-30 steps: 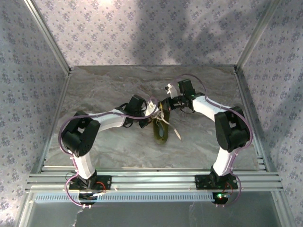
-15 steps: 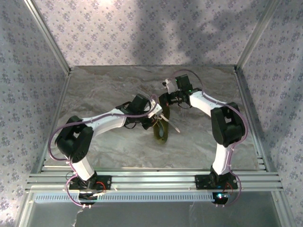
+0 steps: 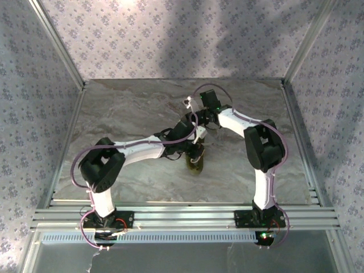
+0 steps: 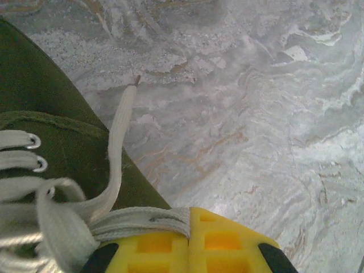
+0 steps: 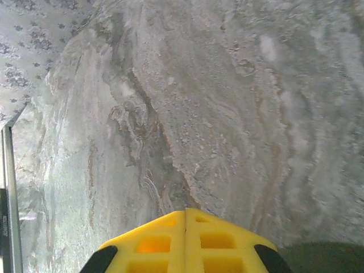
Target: Tie the shoes
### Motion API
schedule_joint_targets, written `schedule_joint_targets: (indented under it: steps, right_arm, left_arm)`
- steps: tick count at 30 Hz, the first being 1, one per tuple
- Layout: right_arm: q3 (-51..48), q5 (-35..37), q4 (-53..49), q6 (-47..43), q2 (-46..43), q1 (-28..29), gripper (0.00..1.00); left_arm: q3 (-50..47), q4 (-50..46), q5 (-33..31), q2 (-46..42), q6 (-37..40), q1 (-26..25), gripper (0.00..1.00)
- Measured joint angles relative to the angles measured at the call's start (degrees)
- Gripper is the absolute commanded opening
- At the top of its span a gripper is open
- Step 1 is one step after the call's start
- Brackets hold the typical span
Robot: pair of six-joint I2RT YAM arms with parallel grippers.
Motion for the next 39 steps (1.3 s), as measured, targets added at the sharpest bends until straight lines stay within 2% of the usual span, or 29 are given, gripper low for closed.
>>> schedule_joint_targets:
  steps: [12, 14, 15, 17, 19, 22, 28, 34, 39]
  right_arm:
    - [3.10, -1.44, 0.00, 0.04, 3.93, 2.56, 0.00]
    - [3.28, -1.40, -0.04, 0.07, 4.33, 2.71, 0.00]
    - [3.30, -1.20, -0.17, 0.07, 4.37, 2.71, 0.02]
    - [3.52, -0.87, -0.61, 0.24, 4.37, 2.71, 0.16]
    - [3.76, -0.35, -1.09, 0.79, 4.35, 2.60, 0.32]
    - [4.00, 0.22, -2.38, 1.31, 3.89, 2.19, 0.44]
    - [7.39, 4.20, -9.09, 1.33, 0.04, 0.13, 0.49]
    - [5.97, 7.28, -12.96, 0.46, -9.40, -5.09, 0.51]
    - [-2.95, 9.60, -15.26, -9.73, -18.60, -7.72, 0.54]
  left_arm:
    - [-1.68, 6.82, -2.16, 2.69, -6.49, -1.18, 0.00]
    - [-1.77, 6.80, -2.86, 2.69, -6.47, -1.16, 0.16]
    - [-1.77, 6.75, -3.34, 2.69, -6.03, -1.16, 0.25]
    - [-1.75, 6.23, -3.91, 2.60, -5.81, -1.11, 0.35]
    - [-1.70, 4.92, -4.09, 2.16, -4.63, -1.01, 0.41]
    - [-1.68, 2.45, -4.31, 0.26, -3.13, -0.48, 0.47]
    - [-0.63, -0.74, -3.85, -4.96, 0.02, 2.12, 0.51]
    - [-0.07, -4.13, -3.13, -8.63, 3.72, 4.46, 0.54]
    - [-0.07, -8.92, -1.22, -10.82, 11.78, 7.28, 0.56]
